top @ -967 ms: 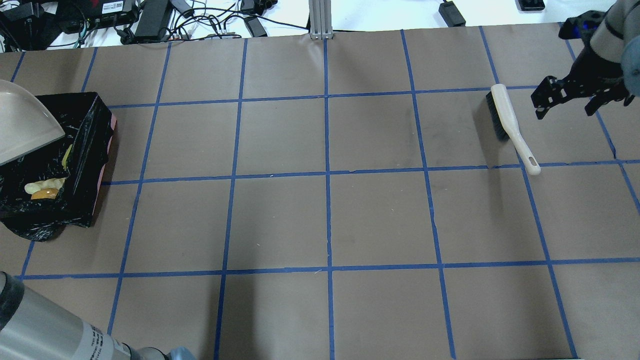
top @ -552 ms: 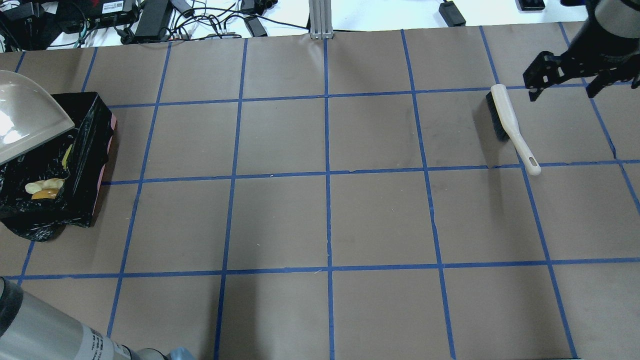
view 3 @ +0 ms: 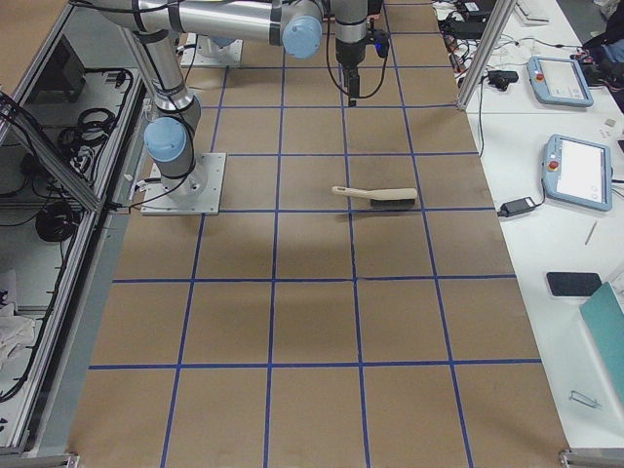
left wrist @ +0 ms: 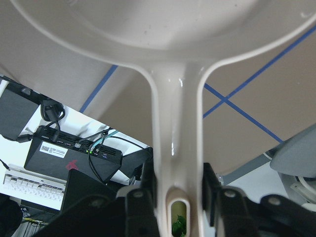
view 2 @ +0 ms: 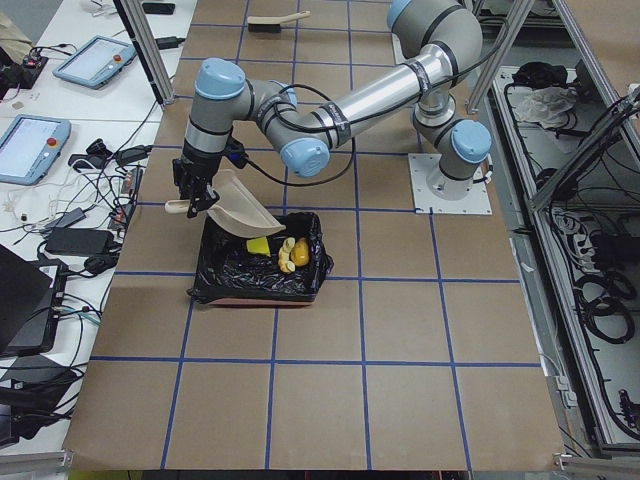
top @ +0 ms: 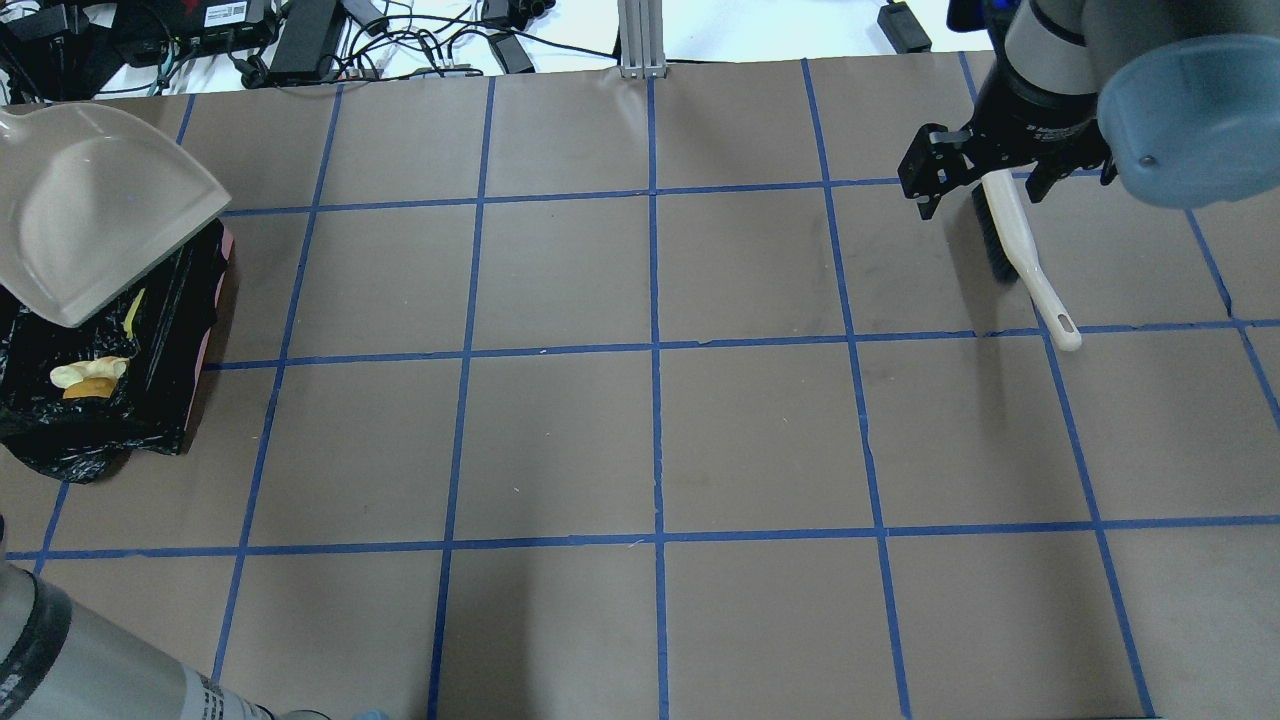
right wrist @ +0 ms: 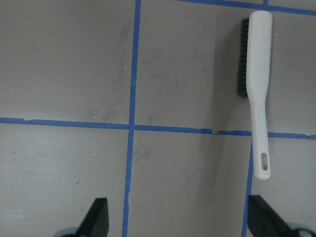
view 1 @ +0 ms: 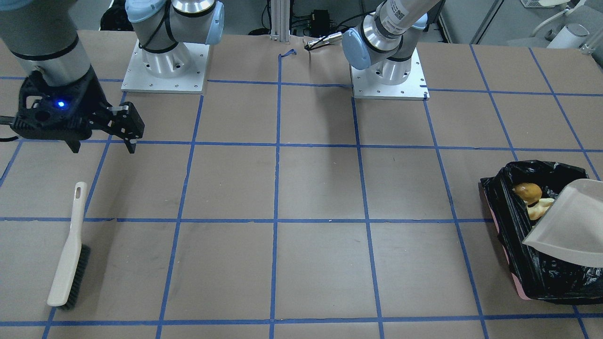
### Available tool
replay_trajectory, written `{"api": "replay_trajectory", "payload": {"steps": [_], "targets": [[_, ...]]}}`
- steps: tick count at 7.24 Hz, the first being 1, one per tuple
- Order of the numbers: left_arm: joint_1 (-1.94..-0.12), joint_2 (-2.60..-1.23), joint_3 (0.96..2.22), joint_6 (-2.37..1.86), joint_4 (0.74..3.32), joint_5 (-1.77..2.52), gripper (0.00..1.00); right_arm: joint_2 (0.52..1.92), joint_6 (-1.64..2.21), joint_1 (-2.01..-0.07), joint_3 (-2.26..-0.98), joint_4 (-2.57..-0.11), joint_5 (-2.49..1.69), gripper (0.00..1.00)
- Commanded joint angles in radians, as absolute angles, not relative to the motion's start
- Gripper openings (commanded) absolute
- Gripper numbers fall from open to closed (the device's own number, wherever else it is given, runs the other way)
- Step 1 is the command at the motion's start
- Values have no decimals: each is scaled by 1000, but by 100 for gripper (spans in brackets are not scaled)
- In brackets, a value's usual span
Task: Sweep and dump trash into bin
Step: 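Release the brush and raise the right gripper away from it, then lower the empty dustpan back onto the table with the left gripper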
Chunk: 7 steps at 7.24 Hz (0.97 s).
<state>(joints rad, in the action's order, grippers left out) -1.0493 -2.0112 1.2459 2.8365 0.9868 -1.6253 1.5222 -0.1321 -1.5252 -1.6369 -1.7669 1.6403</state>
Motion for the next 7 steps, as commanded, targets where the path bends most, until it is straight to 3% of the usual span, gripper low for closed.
{"api": "replay_trajectory", "payload": {"steps": [1,4,7], "targets": [[-1144,-2020,1249,2560,1070,-1621,0,1532,-147,-1532,-1640,-1761,1615,100],[-1229,-2046,1264,2134,1133,-1618,0,1568,-146,-1532,-1643,-1759,1481,100],[-1294,-2104,1302,1996,1160,-1598,0,1591,-138,-1525,-1640,-1597,1496,100]]}}
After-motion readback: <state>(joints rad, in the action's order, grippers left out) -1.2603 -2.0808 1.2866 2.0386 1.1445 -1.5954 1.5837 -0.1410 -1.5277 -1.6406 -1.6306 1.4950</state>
